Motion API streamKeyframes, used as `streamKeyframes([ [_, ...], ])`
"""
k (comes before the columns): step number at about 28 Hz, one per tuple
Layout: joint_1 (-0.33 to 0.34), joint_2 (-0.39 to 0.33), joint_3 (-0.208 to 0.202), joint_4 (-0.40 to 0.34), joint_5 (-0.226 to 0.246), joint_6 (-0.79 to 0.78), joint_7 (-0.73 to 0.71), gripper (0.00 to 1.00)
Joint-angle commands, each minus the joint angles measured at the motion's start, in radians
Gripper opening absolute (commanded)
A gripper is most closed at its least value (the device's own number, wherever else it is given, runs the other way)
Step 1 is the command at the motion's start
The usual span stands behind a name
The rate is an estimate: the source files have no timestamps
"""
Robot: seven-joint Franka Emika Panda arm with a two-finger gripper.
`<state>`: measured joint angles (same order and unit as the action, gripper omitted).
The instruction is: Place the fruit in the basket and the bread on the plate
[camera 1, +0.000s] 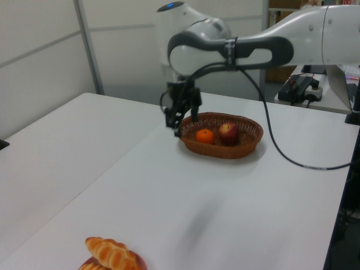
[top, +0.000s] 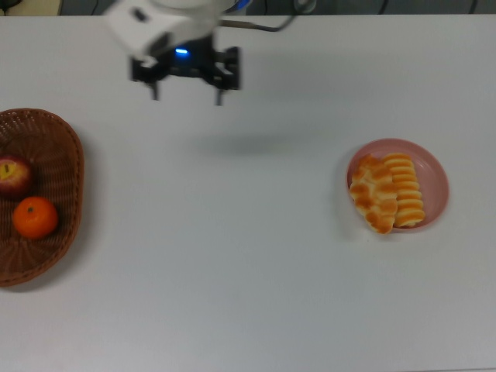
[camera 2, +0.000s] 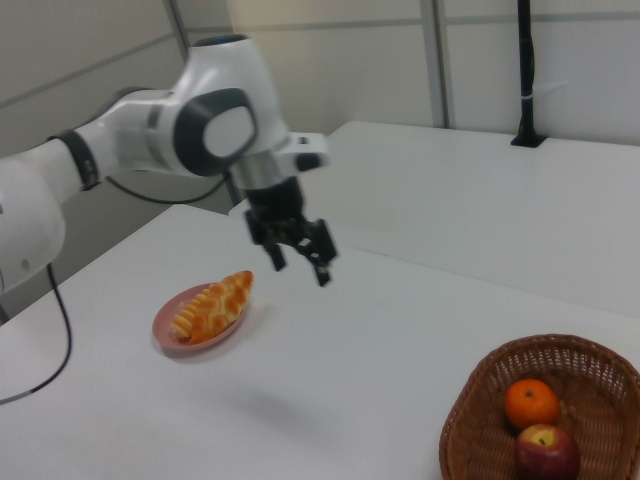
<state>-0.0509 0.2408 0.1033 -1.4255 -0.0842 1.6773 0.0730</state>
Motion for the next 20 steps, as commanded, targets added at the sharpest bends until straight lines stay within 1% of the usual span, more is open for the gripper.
streamKeyframes([
  [1,-0.075,-0.023,0.003,-0.015,0.044,-0.010,-0.059,1.00],
  [4,-0.116,-0.018,0.003,-0.015,0.066,-0.010,-0.094,1.00],
  [5,-0.144,-0.014,0.004,-0.015,0.078,-0.007,-0.117,1.00],
  [6,-0.151,-0.012,0.006,-0.015,0.084,-0.008,-0.125,1.00],
  [14,-0.179,-0.012,0.007,-0.024,0.089,-0.010,-0.148,1.00],
  [18,-0.179,0.006,0.007,-0.023,0.087,-0.008,-0.148,1.00],
  [20,-0.191,0.006,0.006,-0.021,0.087,-0.008,-0.150,1.00],
])
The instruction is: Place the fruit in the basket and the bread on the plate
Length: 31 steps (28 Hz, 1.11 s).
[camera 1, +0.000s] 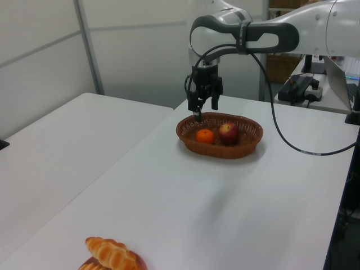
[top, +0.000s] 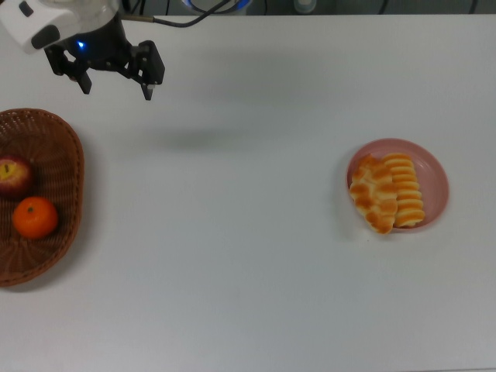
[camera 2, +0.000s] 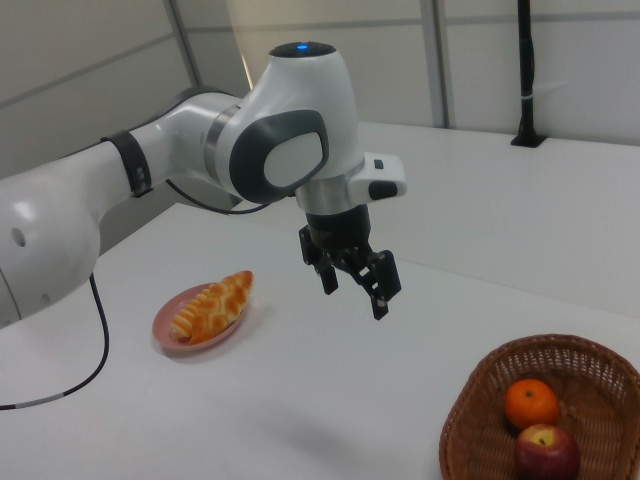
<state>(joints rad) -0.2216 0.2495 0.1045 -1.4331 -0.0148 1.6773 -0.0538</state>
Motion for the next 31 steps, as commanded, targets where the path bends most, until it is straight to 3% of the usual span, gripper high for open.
streamKeyframes([
  [1,-0.028,-0.002,0.004,-0.013,0.016,-0.008,-0.023,1.00],
  [10,-0.042,0.008,0.004,-0.015,-0.040,-0.001,-0.024,1.00],
  [31,-0.032,0.016,0.007,-0.018,-0.037,-0.008,-0.023,1.00],
])
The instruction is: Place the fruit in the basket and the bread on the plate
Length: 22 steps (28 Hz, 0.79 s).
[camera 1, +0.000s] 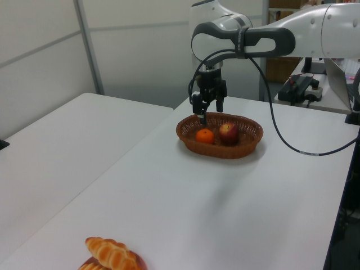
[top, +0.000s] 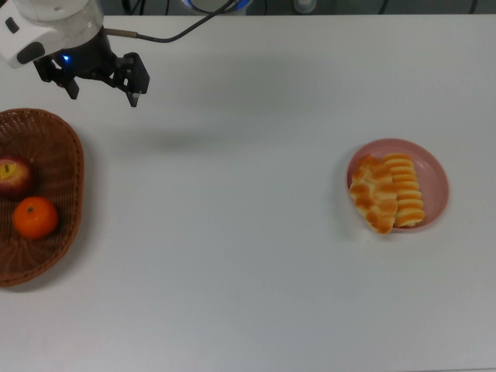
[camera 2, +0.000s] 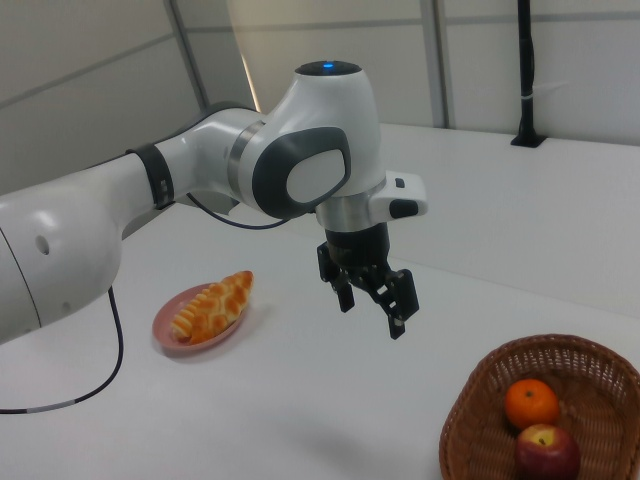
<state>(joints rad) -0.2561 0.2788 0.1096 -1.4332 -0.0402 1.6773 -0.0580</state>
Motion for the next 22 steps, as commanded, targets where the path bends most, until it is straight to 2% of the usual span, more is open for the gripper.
streamKeyframes([
  [1,0.003,-0.013,0.002,-0.018,-0.012,-0.008,-0.019,1.00],
  [22,0.006,0.005,0.012,-0.021,-0.007,-0.002,-0.019,1.00],
])
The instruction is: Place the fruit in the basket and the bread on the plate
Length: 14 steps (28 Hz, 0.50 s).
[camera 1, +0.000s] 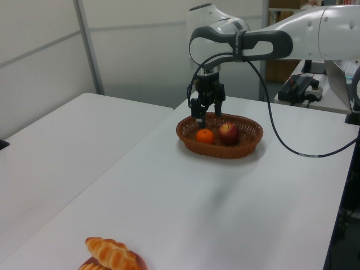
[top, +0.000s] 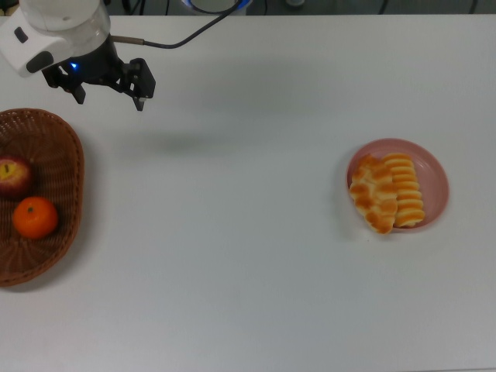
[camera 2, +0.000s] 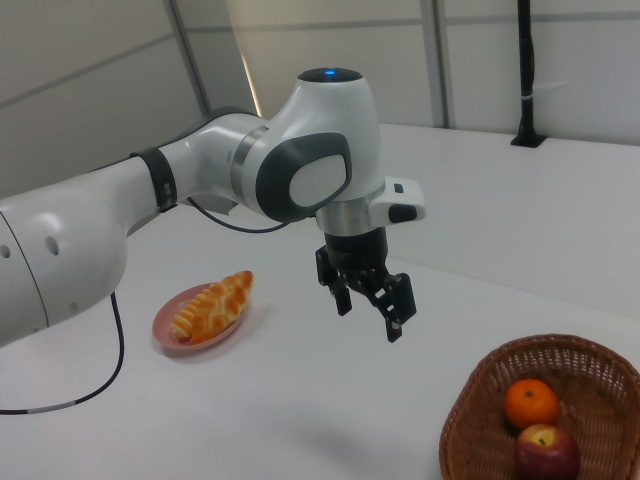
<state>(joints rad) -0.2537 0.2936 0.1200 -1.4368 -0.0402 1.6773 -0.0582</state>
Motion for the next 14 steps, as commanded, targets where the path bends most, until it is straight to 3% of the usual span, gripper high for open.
streamKeyframes([
  [1,0.004,-0.010,0.001,-0.017,-0.007,-0.002,-0.018,1.00],
  [14,0.025,0.002,0.001,-0.024,-0.014,-0.001,-0.017,1.00],
])
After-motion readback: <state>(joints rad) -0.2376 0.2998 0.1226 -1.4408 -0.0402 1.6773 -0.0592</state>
